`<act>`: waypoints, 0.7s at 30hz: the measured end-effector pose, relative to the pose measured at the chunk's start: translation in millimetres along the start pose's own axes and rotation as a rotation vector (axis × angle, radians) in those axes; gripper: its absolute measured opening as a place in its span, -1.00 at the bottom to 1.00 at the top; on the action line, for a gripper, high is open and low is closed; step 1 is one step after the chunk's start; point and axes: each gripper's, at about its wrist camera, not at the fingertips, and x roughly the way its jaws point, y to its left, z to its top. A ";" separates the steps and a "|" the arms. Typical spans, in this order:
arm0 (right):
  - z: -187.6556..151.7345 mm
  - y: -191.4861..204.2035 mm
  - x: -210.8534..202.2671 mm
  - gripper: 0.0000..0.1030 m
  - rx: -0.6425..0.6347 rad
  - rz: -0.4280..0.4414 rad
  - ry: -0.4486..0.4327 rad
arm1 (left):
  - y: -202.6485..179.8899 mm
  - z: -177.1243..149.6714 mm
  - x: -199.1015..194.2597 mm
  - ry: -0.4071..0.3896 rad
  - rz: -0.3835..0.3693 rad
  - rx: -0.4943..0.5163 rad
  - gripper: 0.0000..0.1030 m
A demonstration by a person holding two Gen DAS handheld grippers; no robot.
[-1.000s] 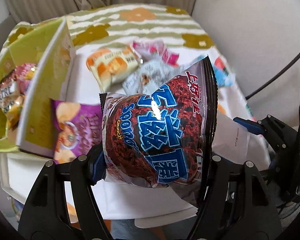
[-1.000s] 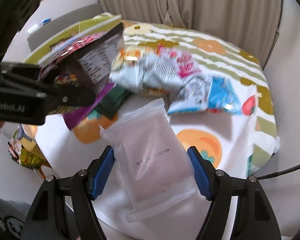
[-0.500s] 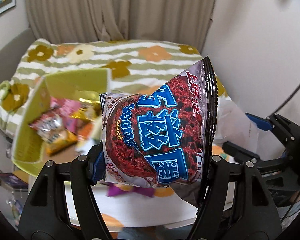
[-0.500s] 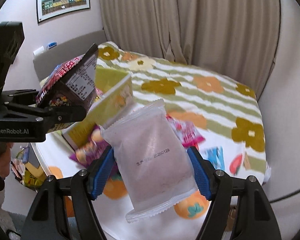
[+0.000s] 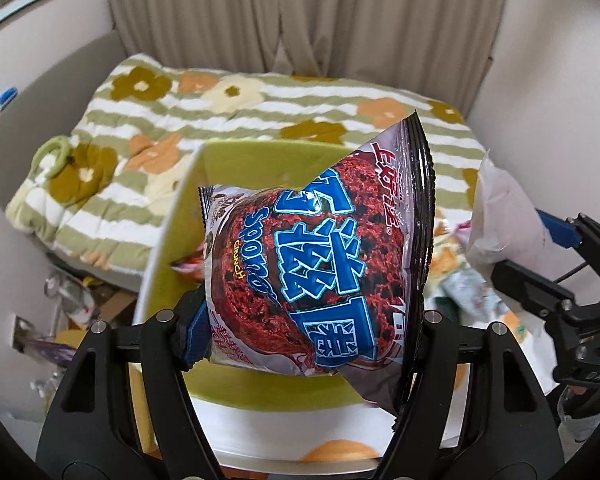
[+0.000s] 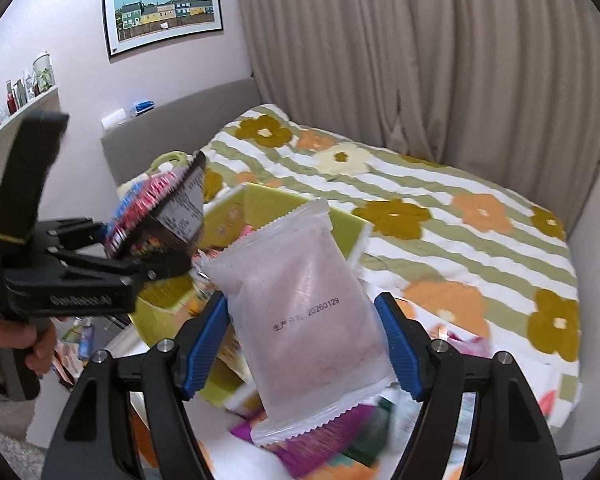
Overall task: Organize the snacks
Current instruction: 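Drop the red-blue bag into the green box with the left tool while the right tool drops the pink pouch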
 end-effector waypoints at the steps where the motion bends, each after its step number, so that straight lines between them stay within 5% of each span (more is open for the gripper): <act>1: 4.7 8.3 8.8 0.35 0.006 0.005 0.007 | 7.8 0.3 4.6 0.010 0.000 -0.003 0.32; 9: 16.7 45.8 58.2 0.35 0.088 0.007 0.068 | 57.0 -15.6 51.7 0.136 -0.073 -0.014 0.37; 12: 13.1 52.3 68.7 0.35 0.122 -0.010 0.095 | 62.4 -24.2 65.5 0.185 -0.084 -0.002 0.59; 14: 10.9 55.0 75.7 0.35 0.140 -0.019 0.111 | 65.6 -28.0 69.4 0.194 -0.077 0.009 0.82; 21: 6.1 59.4 88.3 0.35 0.156 -0.036 0.155 | 73.6 -29.0 59.9 0.185 -0.111 -0.001 0.85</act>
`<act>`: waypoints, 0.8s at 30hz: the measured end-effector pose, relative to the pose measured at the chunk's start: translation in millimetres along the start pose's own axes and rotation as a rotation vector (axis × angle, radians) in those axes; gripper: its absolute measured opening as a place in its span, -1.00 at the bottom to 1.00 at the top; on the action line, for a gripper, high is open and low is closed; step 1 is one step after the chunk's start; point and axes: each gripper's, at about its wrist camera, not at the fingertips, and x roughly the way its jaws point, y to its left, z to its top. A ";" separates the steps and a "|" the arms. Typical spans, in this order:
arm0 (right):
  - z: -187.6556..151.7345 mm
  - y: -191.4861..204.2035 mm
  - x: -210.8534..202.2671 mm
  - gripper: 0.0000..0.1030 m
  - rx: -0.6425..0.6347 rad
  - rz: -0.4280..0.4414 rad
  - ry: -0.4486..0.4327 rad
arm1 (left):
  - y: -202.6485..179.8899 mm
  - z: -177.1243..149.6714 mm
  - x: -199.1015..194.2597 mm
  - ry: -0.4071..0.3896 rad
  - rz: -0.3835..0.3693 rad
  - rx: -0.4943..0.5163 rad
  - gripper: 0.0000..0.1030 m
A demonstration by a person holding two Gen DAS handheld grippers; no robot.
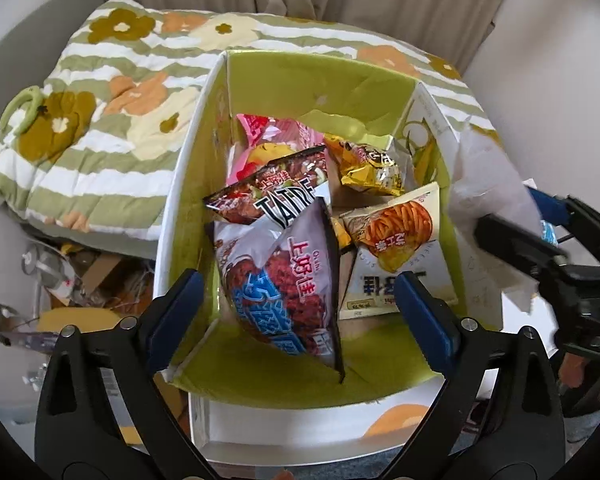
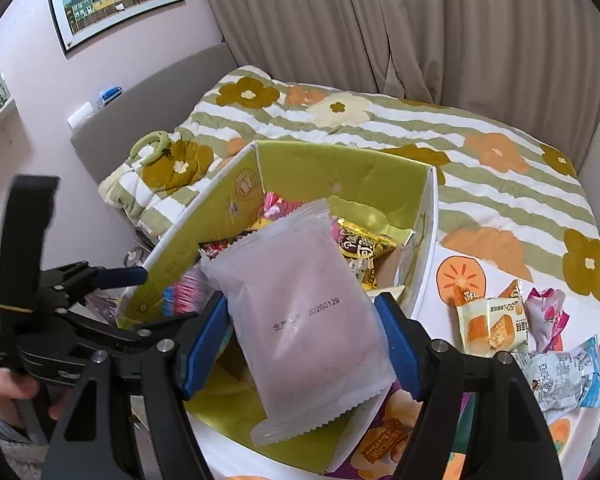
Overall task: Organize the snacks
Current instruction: 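Drop the red-blue bag into the green box with the left tool while the right tool drops the pink pouch, then move both tools back over the remaining snack bags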
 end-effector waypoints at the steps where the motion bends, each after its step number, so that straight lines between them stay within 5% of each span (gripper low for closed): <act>1: -0.8 -0.5 1.5 0.35 -0.003 -0.002 0.007 | -0.8 -0.1 -4.7 -0.009 -0.008 -0.003 0.85; 13: -0.1 -3.9 12.6 0.38 0.066 0.089 0.051 | 2.2 6.7 -24.6 -0.062 0.030 -0.050 0.85; 17: -0.1 -16.6 8.3 0.74 0.124 0.123 0.017 | 8.2 2.1 -21.5 -0.052 0.027 -0.084 0.85; 24: -12.2 -21.0 6.1 0.74 0.152 0.102 0.019 | 8.0 -7.3 -19.6 -0.037 0.032 -0.088 0.85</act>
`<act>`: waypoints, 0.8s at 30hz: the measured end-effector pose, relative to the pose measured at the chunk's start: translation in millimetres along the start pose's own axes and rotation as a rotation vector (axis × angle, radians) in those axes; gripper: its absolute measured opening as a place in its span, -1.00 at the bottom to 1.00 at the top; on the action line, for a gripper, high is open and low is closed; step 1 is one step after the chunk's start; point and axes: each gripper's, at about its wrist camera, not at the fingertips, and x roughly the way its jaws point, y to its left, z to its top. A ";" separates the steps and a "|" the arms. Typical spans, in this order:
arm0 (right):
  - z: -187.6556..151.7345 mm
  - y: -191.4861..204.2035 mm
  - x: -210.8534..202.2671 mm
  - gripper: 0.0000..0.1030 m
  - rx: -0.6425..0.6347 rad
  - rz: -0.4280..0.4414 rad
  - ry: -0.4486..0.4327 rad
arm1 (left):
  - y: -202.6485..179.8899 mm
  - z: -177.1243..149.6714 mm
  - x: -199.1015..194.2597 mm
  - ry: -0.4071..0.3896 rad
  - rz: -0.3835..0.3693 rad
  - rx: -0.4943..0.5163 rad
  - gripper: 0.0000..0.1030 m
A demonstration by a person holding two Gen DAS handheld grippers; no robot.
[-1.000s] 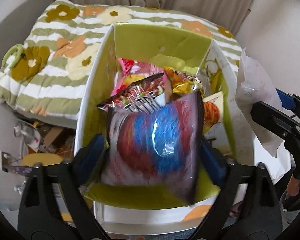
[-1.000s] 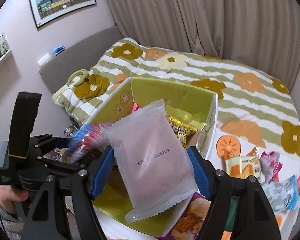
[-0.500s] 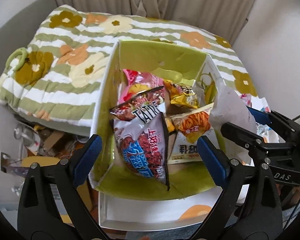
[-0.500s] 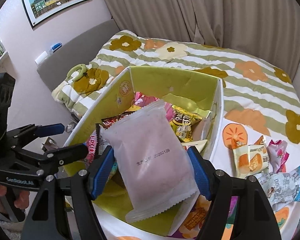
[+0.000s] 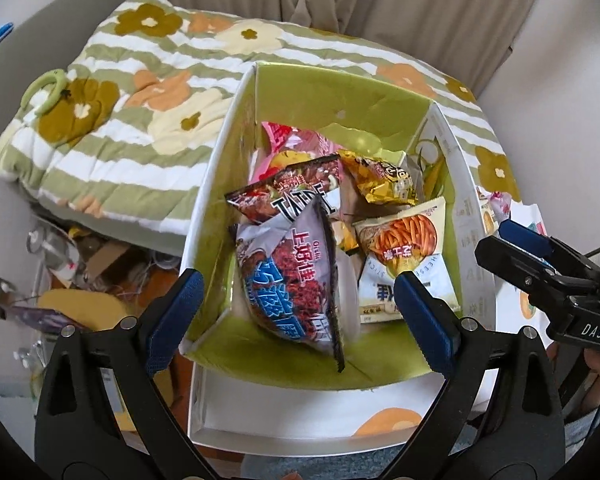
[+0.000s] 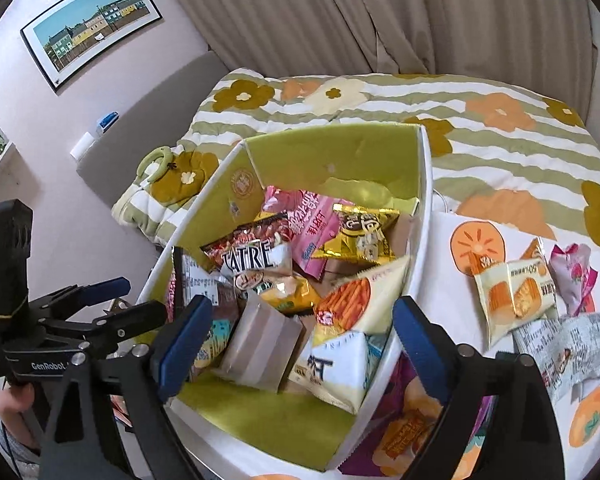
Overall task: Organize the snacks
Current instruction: 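Move both tools back over the remaining snack bags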
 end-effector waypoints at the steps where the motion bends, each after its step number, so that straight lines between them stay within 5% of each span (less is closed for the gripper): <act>1: -1.0 1.7 -1.3 0.74 0.001 0.001 -0.001 | -1.0 -0.5 -1.7 -0.003 0.001 0.004 0.85; 16: -7.1 17.6 -60.2 0.74 -0.018 -0.090 -0.131 | -27.6 -0.4 -52.2 -0.108 -0.039 0.104 0.85; 19: -11.5 17.6 -79.4 1.00 -0.012 -0.138 -0.171 | -37.3 -1.5 -63.4 -0.133 -0.058 0.130 0.85; 24: -20.9 7.2 -113.4 1.00 0.013 -0.214 -0.238 | -56.7 -2.1 -73.5 -0.159 -0.108 0.175 0.85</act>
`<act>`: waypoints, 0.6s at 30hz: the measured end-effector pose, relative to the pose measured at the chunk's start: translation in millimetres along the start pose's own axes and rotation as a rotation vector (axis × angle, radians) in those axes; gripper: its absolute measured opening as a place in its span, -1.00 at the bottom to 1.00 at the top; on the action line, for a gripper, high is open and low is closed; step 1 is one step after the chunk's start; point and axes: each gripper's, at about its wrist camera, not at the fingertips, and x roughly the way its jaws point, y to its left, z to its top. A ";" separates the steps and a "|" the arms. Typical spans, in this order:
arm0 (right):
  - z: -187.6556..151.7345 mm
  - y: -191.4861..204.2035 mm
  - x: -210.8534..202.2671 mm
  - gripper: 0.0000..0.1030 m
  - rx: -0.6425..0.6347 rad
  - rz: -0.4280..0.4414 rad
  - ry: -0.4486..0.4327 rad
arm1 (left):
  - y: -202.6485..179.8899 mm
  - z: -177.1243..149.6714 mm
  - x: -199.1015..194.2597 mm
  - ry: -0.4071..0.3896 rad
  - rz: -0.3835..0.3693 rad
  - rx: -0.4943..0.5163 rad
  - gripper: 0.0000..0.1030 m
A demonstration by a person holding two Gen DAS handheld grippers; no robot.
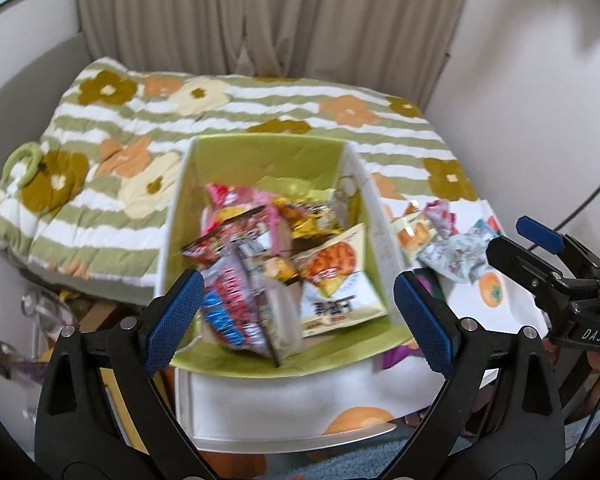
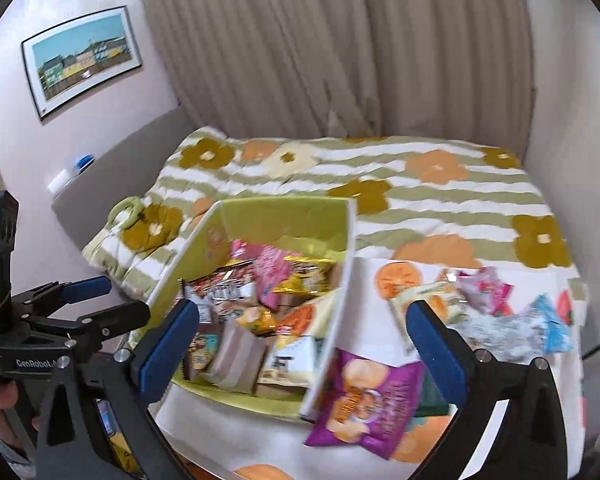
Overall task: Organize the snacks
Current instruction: 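Move both tools back over the remaining snack bags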
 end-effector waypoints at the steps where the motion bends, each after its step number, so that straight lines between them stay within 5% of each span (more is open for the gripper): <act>1: -1.2 -6.4 -6.9 1.00 0.011 -0.019 -0.008 | -6.6 1.3 0.1 -0.004 -0.011 0.009 0.85; 12: -9.3 -93.5 -58.9 1.00 0.073 -0.133 -0.030 | -101.3 4.1 17.9 -0.001 -0.076 0.112 0.85; 18: -10.1 -139.6 -63.6 1.00 0.026 -0.126 -0.008 | -149.6 -3.9 43.6 0.016 -0.057 0.082 0.85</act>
